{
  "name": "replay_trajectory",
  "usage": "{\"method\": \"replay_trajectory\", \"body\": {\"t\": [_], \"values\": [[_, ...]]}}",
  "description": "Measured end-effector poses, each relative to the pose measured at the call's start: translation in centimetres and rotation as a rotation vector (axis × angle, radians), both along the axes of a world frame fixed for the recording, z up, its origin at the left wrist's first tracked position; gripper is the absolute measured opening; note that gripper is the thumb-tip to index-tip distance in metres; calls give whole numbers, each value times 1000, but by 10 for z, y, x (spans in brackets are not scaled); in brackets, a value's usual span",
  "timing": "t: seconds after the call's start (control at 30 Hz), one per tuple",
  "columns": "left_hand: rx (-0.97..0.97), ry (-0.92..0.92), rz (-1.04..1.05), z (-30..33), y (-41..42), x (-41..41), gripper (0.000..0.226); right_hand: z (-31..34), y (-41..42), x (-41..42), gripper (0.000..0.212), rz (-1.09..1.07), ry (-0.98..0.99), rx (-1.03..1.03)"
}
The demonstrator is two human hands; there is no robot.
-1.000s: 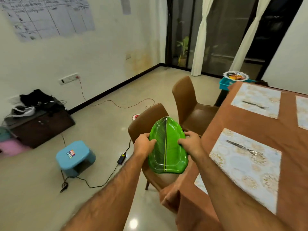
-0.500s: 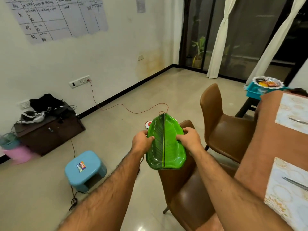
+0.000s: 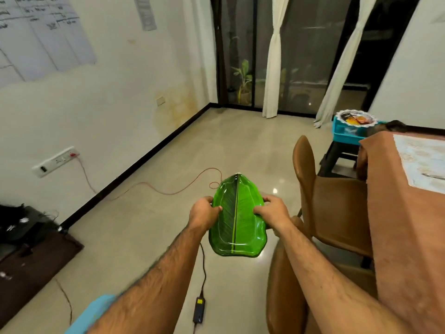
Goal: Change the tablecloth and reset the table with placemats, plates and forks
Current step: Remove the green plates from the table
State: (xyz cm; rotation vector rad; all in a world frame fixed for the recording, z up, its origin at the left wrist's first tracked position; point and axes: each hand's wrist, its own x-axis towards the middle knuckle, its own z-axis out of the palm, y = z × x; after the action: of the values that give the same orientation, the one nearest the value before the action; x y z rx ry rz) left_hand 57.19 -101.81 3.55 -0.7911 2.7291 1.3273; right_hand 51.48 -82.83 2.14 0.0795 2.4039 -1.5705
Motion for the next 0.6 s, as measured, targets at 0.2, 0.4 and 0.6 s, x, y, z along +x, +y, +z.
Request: {"method": "replay_trajectory", "body": {"t": [0.2,0.4,0.6], "values": [[-6,-17,-145,3,-62,-92,20,4,-49,-64,26,-139,-56,-95],[34,-17,-231,-7,-85,-202,19,-4,-70,-160,28,-209,-78,-106],[27,-3,-278,-13,-95,-353,16,-7,-80,-298,30,-277,-65,-107]]}}
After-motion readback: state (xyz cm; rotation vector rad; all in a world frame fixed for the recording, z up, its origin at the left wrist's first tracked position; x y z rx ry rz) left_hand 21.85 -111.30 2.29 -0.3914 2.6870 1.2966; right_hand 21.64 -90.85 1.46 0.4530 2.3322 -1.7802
